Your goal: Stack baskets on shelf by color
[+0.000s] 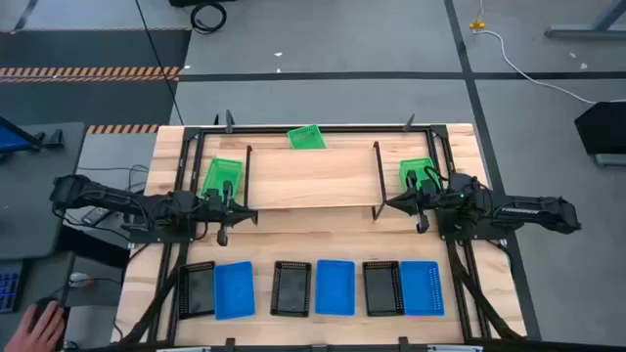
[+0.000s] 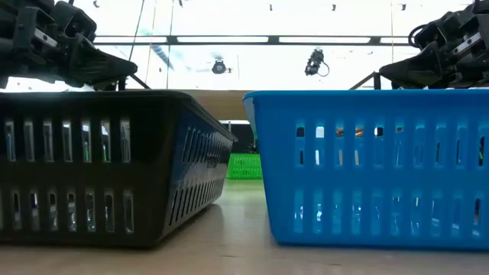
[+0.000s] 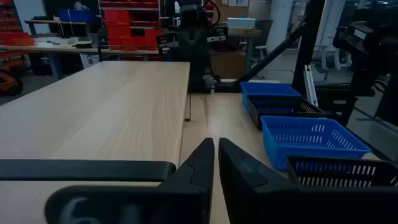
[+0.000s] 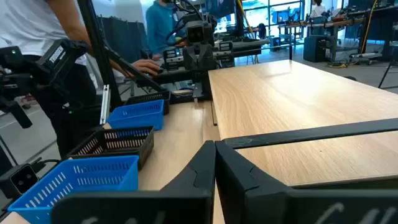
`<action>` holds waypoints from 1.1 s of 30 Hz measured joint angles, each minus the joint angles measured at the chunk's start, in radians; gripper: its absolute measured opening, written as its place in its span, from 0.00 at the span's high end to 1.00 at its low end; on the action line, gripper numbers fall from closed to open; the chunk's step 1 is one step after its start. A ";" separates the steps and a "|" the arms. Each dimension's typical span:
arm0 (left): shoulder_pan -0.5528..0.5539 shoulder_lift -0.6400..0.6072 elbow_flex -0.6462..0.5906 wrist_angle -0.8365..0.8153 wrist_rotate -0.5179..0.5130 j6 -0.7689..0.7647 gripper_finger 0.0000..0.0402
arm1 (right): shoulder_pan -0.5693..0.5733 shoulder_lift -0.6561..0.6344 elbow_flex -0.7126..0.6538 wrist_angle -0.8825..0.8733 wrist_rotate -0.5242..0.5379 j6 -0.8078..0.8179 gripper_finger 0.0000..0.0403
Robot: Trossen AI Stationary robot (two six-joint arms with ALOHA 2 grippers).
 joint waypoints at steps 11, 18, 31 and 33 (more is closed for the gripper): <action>0.000 0.000 0.000 0.000 0.000 0.000 0.92 | 0.000 0.000 0.000 0.000 0.000 0.000 0.96; 0.000 0.000 0.000 0.000 0.000 0.000 0.92 | 0.000 0.000 0.000 0.000 0.000 0.000 0.96; 0.000 0.000 0.000 0.000 0.000 0.000 0.91 | 0.000 0.000 0.000 0.000 0.000 0.000 0.96; 0.000 0.000 0.000 0.000 0.000 0.000 0.92 | 0.000 0.000 0.000 0.000 0.000 0.000 0.96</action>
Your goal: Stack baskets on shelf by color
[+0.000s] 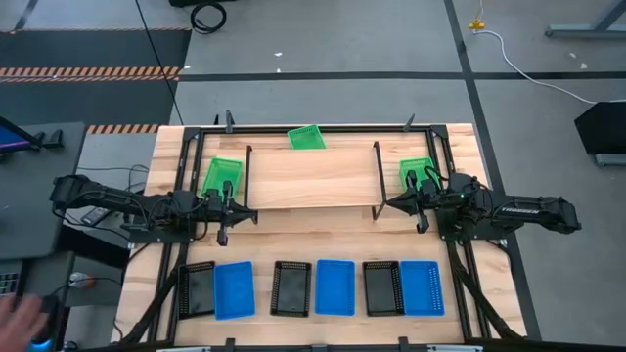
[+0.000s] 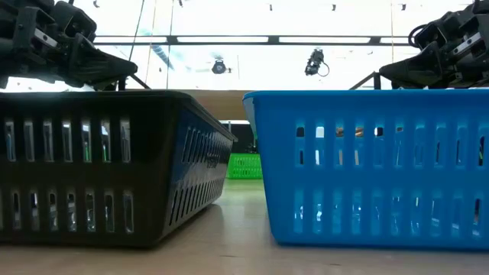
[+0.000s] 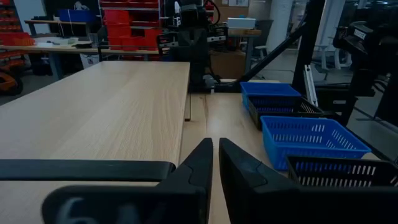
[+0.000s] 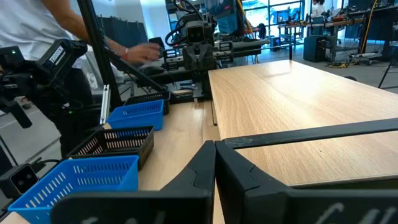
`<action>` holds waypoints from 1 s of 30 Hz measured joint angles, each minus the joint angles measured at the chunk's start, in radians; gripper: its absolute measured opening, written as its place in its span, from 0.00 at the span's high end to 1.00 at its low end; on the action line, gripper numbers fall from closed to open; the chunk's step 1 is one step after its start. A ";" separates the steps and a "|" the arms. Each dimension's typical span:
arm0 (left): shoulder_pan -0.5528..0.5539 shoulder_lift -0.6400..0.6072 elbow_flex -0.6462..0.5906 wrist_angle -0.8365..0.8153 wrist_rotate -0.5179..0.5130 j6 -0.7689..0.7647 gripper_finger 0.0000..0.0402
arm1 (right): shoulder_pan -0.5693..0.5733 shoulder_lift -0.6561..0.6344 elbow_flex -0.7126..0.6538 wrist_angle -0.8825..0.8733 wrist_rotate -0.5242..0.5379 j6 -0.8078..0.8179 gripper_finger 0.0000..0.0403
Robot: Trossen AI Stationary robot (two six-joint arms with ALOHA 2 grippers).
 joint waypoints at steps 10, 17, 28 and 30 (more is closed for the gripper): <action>0.000 0.000 0.000 0.000 0.000 0.000 0.92 | 0.000 0.000 0.000 0.000 0.000 0.000 0.96; 0.000 0.000 0.000 0.000 0.000 0.000 0.92 | 0.000 0.000 0.000 0.000 0.000 0.000 0.96; 0.000 0.000 0.000 0.000 0.000 0.000 0.91 | 0.000 0.000 0.000 0.000 0.000 0.000 0.96; 0.000 0.000 0.000 0.000 0.000 0.000 0.91 | 0.000 0.000 0.000 0.000 0.000 0.000 0.96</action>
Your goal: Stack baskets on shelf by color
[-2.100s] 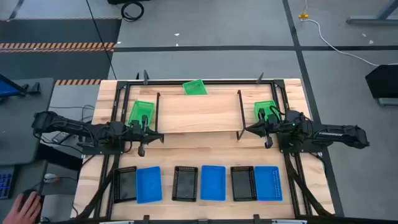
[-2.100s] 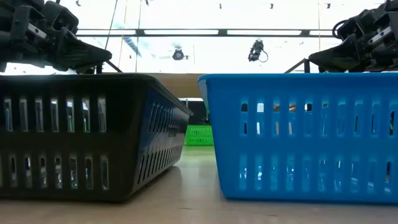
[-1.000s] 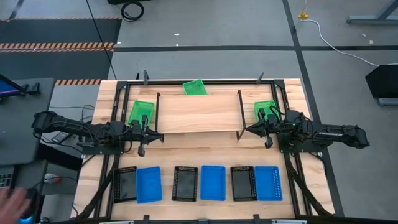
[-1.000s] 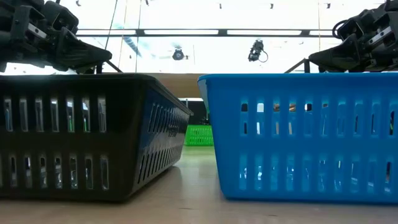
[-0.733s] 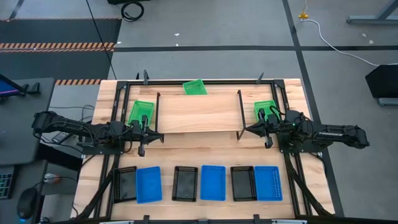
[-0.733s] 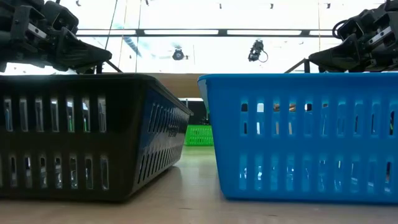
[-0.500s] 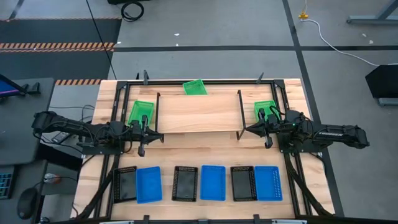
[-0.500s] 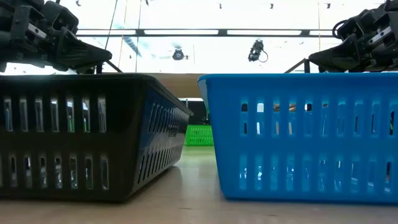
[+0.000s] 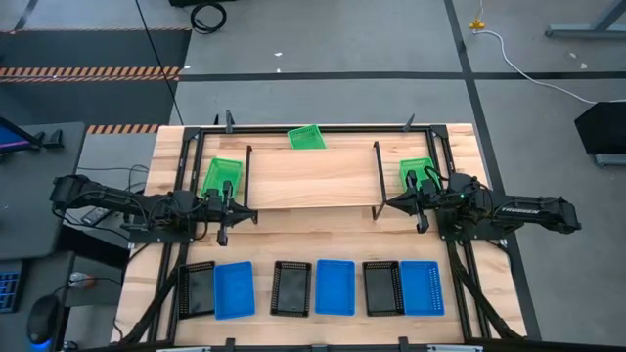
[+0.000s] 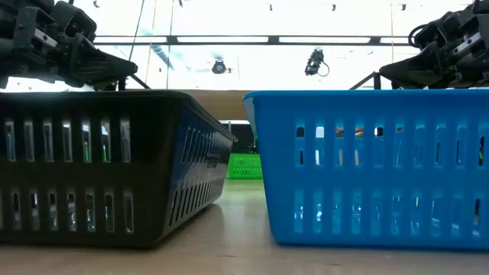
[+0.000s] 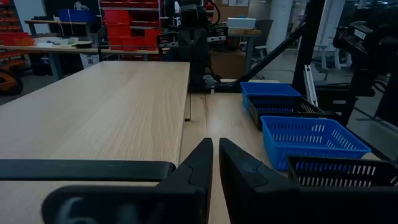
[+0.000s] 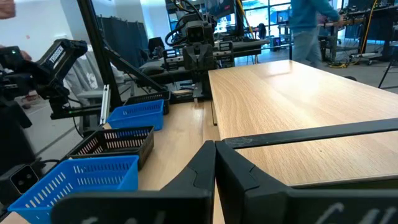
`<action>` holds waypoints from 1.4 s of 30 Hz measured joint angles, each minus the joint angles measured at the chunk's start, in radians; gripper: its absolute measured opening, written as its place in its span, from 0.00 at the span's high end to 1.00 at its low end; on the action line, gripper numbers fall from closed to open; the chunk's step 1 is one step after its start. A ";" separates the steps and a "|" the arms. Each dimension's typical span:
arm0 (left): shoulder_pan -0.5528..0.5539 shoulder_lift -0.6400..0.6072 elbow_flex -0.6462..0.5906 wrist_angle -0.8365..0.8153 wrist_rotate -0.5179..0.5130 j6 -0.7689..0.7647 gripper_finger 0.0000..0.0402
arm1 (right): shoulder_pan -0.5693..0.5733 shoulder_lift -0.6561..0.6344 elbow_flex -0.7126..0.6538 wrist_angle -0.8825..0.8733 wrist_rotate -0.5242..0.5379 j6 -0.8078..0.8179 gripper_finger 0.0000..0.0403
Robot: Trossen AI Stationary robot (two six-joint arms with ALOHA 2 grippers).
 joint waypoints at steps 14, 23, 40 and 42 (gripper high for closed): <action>0.000 0.000 0.000 0.000 0.000 0.000 0.91 | 0.000 0.000 0.000 0.000 0.000 0.000 0.96; 0.000 0.000 0.000 0.000 0.000 0.000 0.93 | 0.000 0.000 0.000 0.000 0.000 0.000 0.96; 0.007 0.000 0.000 0.036 -0.045 0.030 0.94 | 0.000 0.000 0.000 0.000 0.000 0.001 0.96; 0.007 0.000 0.001 0.093 -0.088 0.034 0.94 | 0.000 0.000 0.000 0.004 0.010 0.002 0.96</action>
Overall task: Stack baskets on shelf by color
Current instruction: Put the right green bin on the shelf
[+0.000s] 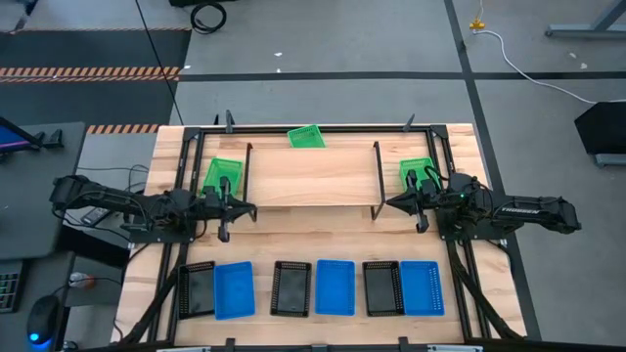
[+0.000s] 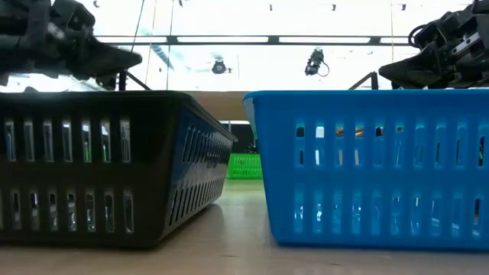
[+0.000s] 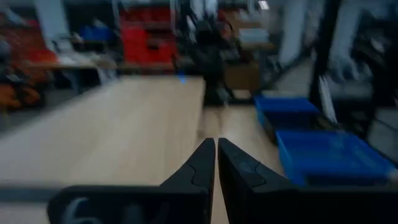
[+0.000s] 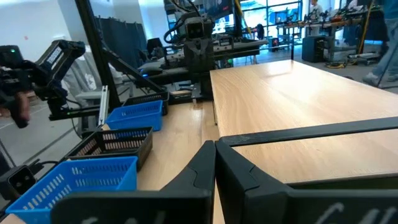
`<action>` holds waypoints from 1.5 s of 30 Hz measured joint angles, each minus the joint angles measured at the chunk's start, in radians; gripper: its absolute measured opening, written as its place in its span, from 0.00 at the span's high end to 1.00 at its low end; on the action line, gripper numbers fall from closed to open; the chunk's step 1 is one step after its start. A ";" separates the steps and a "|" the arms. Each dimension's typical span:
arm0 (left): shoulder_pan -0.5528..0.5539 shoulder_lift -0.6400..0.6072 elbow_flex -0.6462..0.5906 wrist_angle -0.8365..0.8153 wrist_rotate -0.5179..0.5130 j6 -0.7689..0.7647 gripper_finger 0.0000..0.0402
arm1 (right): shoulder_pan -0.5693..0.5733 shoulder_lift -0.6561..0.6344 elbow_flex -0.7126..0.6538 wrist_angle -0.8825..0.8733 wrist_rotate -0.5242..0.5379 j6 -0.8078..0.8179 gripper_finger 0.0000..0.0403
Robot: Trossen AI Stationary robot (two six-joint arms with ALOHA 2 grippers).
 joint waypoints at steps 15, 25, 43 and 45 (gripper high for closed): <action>0.001 0.038 0.557 -0.751 -0.087 -0.036 0.93 | -0.014 0.072 0.300 -0.064 0.026 0.007 0.96; 0.001 0.141 0.873 -0.936 -0.219 -0.147 0.92 | -0.085 0.307 0.718 -0.548 0.104 0.054 0.96; -0.002 0.169 0.922 -0.514 -0.219 -0.695 0.92 | -0.107 0.410 0.825 -0.278 0.193 0.435 0.96; -0.002 0.170 0.922 -0.494 -0.218 -0.731 0.92 | -0.107 0.410 0.825 -0.227 0.182 0.434 0.96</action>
